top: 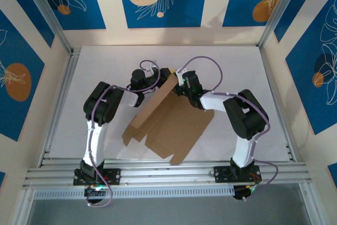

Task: Fold the paper box

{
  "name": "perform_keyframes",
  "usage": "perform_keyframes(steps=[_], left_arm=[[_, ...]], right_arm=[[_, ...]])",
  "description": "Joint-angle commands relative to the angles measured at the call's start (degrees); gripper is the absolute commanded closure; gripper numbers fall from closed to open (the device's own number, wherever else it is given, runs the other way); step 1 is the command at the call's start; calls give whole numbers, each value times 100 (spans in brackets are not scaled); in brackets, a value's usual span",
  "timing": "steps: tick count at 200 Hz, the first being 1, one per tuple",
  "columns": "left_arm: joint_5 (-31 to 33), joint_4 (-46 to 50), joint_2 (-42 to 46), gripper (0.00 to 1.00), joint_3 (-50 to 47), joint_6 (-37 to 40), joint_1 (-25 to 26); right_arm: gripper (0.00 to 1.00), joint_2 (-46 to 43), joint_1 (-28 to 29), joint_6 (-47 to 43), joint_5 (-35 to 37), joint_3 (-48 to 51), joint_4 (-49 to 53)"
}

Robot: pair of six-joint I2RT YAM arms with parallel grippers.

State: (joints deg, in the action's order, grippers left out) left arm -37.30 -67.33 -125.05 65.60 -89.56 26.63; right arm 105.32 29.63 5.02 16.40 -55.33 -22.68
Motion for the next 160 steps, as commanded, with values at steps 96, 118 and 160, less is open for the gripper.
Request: perform_keyframes(steps=[96,118,160], left_arm=[[-326,5005,2180,62,595,3742,-406],[-21,5890,2477,60,707,4337,-346],[-611,4171,2054,62,114,3073,-88]], right_arm=[[64,-126,-458,473,114,-217,995],[72,-53,-380,591,633,-364,1111],[93,177,-222,547,1000,-725,1398]])
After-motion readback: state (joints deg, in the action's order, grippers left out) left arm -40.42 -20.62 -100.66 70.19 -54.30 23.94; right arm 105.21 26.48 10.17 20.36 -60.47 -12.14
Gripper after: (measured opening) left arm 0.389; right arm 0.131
